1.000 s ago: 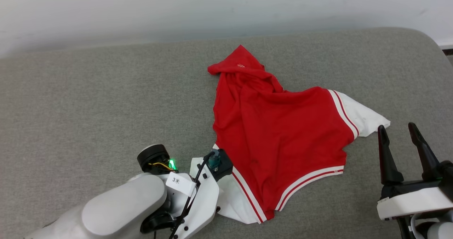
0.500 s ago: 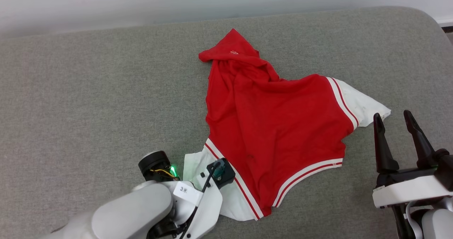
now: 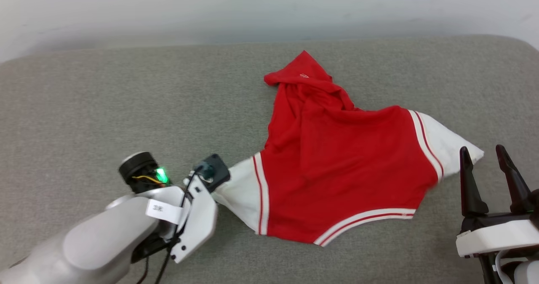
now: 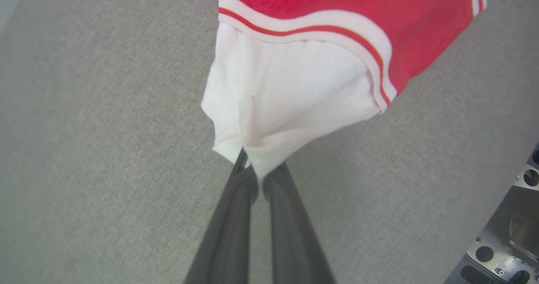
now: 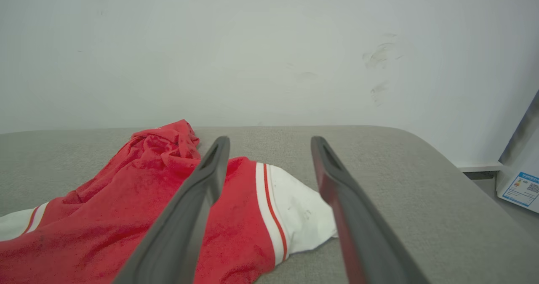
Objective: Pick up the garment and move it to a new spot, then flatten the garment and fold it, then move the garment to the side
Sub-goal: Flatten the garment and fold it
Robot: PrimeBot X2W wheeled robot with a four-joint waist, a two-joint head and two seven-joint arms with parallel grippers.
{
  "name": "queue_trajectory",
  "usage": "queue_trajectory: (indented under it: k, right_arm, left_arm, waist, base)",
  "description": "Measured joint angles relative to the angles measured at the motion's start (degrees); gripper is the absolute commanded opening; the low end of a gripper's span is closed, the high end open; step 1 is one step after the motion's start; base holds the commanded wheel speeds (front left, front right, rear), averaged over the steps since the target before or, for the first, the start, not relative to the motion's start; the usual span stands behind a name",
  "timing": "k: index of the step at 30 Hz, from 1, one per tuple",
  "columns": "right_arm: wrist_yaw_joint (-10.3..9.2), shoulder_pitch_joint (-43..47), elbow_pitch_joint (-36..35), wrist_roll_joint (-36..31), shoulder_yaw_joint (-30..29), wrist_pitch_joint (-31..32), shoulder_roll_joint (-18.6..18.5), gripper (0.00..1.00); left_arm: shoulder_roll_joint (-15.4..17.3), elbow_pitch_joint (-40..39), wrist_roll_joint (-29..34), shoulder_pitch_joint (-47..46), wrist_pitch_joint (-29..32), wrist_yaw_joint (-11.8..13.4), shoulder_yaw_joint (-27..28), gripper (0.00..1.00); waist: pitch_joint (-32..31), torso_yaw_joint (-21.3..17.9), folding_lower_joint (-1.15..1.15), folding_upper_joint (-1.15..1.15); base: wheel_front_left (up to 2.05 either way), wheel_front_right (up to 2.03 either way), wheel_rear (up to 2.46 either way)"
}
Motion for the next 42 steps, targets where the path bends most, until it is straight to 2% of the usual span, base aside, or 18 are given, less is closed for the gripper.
queue_trajectory:
  k: [9, 14, 22, 30, 32, 37, 42]
  right_arm:
    - [0.0, 1.4, -1.1, -0.4, -0.7, 1.0, 0.1, 1.0]
    - [0.0, 1.7, -1.4, -0.4, -1.1, 1.5, -0.2, 1.0]
    - [0.0, 1.6, 0.1, -1.2, -1.8, 2.7, -0.9, 1.0]
    - [0.0, 1.8, 1.3, -1.4, -1.2, 3.8, -1.7, 1.0]
    - [0.0, 2.2, 1.5, -0.8, -0.7, 4.6, -2.0, 1.0]
    - [0.0, 2.2, 0.8, 0.5, -0.5, 6.4, -3.7, 1.0]
    - [0.0, 2.1, -0.9, 1.2, -0.5, 8.7, -6.0, 1.0]
  left_arm:
    - [7.7, 0.6, -2.9, 6.0, -3.2, 4.6, 2.1, 0.0]
    - [10.0, 3.7, -4.7, 8.6, -4.4, 6.3, 2.9, 0.0]
    - [7.7, 11.1, -10.2, 12.2, -7.0, 6.8, 4.6, 0.0]
    - [4.3, 18.0, -13.2, 13.3, -9.3, 5.6, 5.7, 0.0]
    - [3.6, 19.1, -13.1, 13.7, -11.0, 6.0, 5.9, 1.0]
    - [3.6, 19.5, -12.4, 15.1, -16.6, 9.3, 7.5, 1.0]
    - [5.5, 13.9, -12.5, 16.9, -22.1, 13.9, 10.1, 1.0]
  waist:
    - [-1.8, 3.5, 0.0, 0.0]
    - [-1.2, 4.0, 0.0, 0.0]
    - [-0.2, 3.5, 0.0, 0.0]
    - [-0.6, 2.9, -0.02, 0.0]
    - [-1.3, 3.1, -0.02, 0.0]
    - [-3.5, 3.8, -0.01, 0.0]
    - [-5.8, 4.7, -0.01, 0.0]
  base:
    - [0.0, 0.0, 0.0]
    - [0.0, 0.0, 0.0]
    - [0.0, 0.0, 0.0]
    - [0.0, 0.0, 0.0]
    - [0.0, 0.0, 0.0]
    - [0.0, 0.0, 0.0]
    - [0.0, 0.0, 0.0]
